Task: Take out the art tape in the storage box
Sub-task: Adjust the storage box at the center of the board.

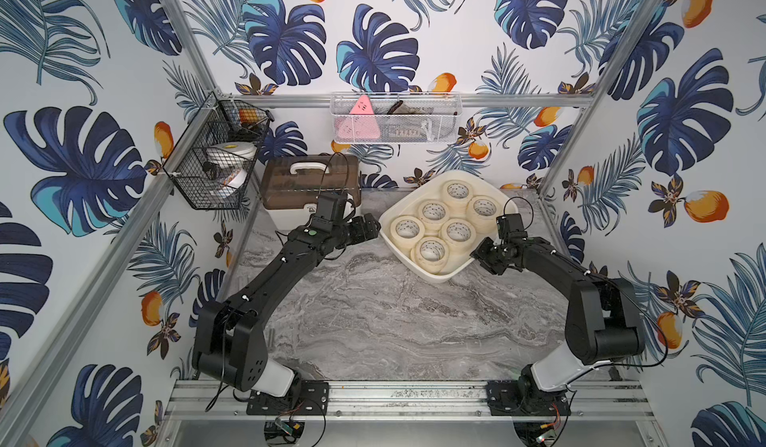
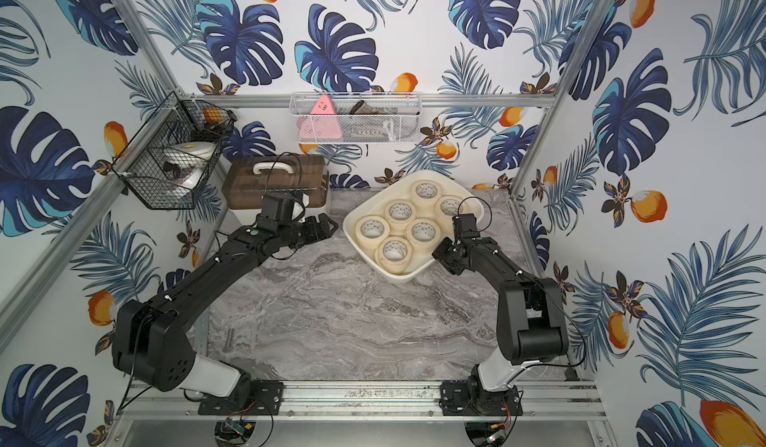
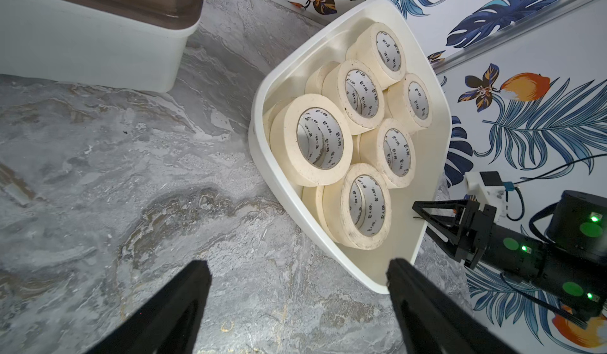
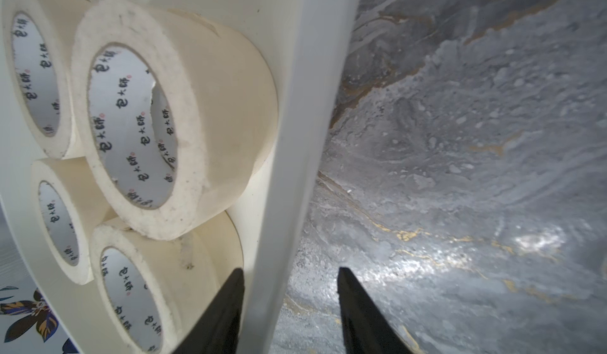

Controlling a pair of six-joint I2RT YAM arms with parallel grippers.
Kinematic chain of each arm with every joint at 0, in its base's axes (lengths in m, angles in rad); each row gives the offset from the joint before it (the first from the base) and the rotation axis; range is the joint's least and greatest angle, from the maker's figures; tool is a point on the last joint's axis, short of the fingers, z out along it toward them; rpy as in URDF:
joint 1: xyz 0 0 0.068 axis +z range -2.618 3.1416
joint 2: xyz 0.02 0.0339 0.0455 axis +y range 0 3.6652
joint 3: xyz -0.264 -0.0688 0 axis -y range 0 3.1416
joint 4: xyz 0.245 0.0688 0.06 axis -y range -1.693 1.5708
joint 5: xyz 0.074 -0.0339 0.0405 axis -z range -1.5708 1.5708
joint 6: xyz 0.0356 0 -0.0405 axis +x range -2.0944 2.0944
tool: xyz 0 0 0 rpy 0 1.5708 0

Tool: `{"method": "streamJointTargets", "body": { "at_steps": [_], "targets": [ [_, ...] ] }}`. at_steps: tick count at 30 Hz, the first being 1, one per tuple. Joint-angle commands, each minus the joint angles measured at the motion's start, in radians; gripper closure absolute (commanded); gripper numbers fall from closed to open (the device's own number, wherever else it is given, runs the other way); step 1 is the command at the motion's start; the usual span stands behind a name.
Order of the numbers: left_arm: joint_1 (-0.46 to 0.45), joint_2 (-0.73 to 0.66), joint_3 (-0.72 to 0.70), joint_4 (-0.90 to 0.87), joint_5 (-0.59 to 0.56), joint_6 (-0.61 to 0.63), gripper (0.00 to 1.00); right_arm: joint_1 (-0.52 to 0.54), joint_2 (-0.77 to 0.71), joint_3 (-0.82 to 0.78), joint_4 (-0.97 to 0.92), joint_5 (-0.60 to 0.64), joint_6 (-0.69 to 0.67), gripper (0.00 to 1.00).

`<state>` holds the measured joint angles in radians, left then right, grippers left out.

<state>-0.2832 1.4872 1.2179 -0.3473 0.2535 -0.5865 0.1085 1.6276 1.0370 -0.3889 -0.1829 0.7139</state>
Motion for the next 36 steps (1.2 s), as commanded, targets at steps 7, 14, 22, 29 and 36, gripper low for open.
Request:
{"method": "streamJointTargets", "body": {
  "at_steps": [7,14,22,29,36],
  "targets": [
    [-0.042,0.010,0.063,-0.081,0.024,0.063,0.10,-0.001,0.020,0.022,-0.099,0.023,-0.081,0.91],
    [-0.112,0.018,0.095,-0.111,-0.013,0.051,0.12,0.005,0.009,0.049,-0.185,0.032,-0.141,1.00],
    [-0.159,0.017,0.096,-0.134,-0.043,0.065,0.14,0.056,-0.021,0.066,-0.289,0.023,-0.258,1.00],
    [-0.175,0.024,0.064,-0.132,-0.034,0.070,0.17,0.146,-0.039,0.036,-0.344,0.034,-0.272,1.00],
    [-0.176,0.025,0.021,-0.146,-0.057,0.062,0.18,0.240,-0.091,-0.035,-0.370,0.062,-0.245,1.00]
  ]
}}
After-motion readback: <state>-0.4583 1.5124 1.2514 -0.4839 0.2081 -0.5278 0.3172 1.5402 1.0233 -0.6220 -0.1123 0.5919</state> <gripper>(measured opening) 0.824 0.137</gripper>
